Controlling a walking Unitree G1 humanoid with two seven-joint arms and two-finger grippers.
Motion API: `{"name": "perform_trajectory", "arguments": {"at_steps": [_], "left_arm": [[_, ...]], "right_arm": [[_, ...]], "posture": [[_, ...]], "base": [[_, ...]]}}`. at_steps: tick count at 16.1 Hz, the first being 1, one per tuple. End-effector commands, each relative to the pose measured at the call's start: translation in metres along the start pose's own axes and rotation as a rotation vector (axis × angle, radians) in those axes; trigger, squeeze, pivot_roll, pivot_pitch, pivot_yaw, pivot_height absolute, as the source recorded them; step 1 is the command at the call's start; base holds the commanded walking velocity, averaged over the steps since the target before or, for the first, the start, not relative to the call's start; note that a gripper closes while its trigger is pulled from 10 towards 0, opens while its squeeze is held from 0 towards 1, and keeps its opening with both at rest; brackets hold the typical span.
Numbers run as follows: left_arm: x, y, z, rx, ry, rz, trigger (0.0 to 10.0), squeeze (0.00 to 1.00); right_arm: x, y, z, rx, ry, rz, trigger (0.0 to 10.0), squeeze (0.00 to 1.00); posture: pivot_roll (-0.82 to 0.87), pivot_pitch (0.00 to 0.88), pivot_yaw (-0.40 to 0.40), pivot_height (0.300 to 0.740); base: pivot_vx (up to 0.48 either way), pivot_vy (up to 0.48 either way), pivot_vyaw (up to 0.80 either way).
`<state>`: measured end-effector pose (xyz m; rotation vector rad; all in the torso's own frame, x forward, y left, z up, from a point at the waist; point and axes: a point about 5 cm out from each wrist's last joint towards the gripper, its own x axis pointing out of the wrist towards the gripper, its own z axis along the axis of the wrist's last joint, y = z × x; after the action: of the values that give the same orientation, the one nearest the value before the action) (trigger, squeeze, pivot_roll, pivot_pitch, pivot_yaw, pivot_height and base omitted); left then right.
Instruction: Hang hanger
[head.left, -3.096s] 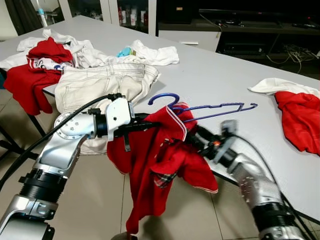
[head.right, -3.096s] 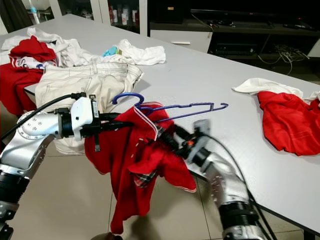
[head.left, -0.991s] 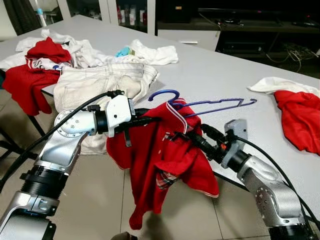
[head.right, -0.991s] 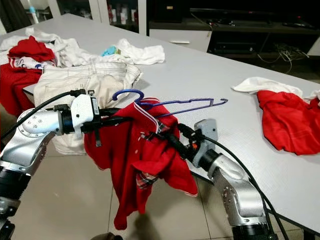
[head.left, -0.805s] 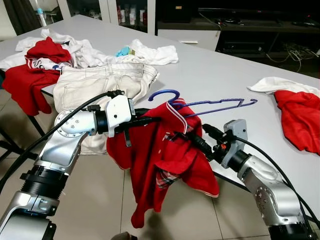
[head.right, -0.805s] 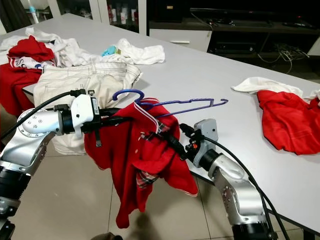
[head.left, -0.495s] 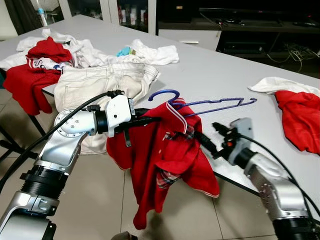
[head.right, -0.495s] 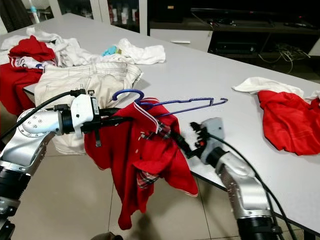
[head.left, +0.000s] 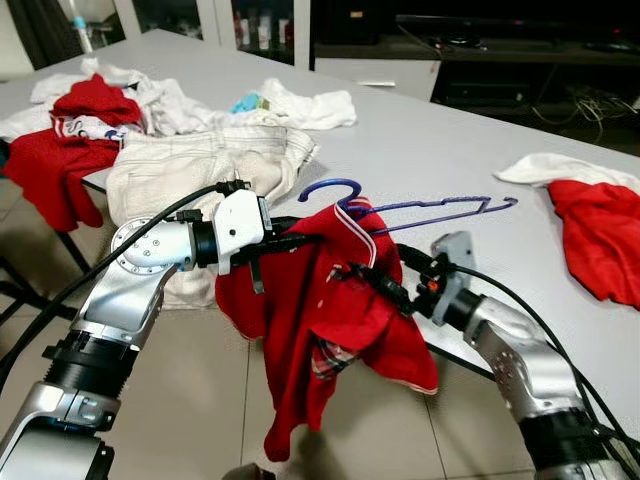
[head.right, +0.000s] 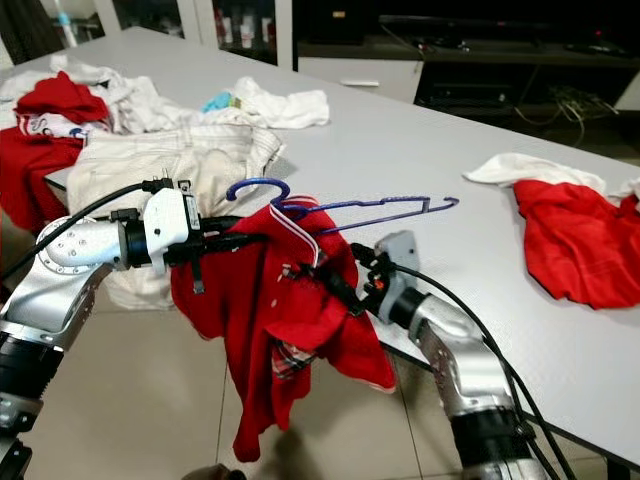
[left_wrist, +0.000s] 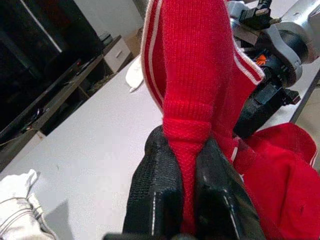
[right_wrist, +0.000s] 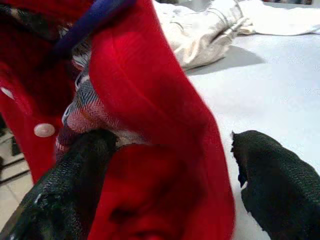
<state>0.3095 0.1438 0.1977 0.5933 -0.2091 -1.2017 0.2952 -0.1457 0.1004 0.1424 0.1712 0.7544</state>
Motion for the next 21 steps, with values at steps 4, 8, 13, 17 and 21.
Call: {"name": "perform_trajectory", "arguments": {"at_steps": [4,8,13,17,21], "left_arm": [[0.001,0.005,0.009,0.040,-0.025,0.008,0.0,0.00],[0.002,0.005,0.009,0.039,-0.028,0.011,0.0,0.00],[0.002,0.005,0.009,0.039,-0.028,0.011,0.0,0.00],[0.002,0.005,0.009,0.039,-0.028,0.011,0.0,0.00],[0.002,0.005,0.009,0.039,-0.028,0.011,0.0,0.00]], "right_arm": [[0.012,0.002,-0.009,0.029,0.030,0.059,10.0,0.00],[0.018,0.003,-0.009,0.159,-0.045,0.066,0.0,0.00],[0.018,0.003,-0.009,0.159,-0.045,0.066,0.0,0.00],[0.018,0.003,-0.009,0.159,-0.045,0.066,0.0,0.00],[0.018,0.003,-0.009,0.159,-0.045,0.066,0.0,0.00]], "posture": [[-0.06,0.000,0.007,0.740],[-0.06,0.000,0.003,0.740],[-0.06,0.000,0.003,0.740],[-0.06,0.000,0.003,0.740],[-0.06,0.000,0.003,0.740]], "base": [[0.000,0.000,0.00],[0.000,0.000,0.00],[0.000,0.000,0.00],[0.000,0.000,0.00],[0.000,0.000,0.00]]}}
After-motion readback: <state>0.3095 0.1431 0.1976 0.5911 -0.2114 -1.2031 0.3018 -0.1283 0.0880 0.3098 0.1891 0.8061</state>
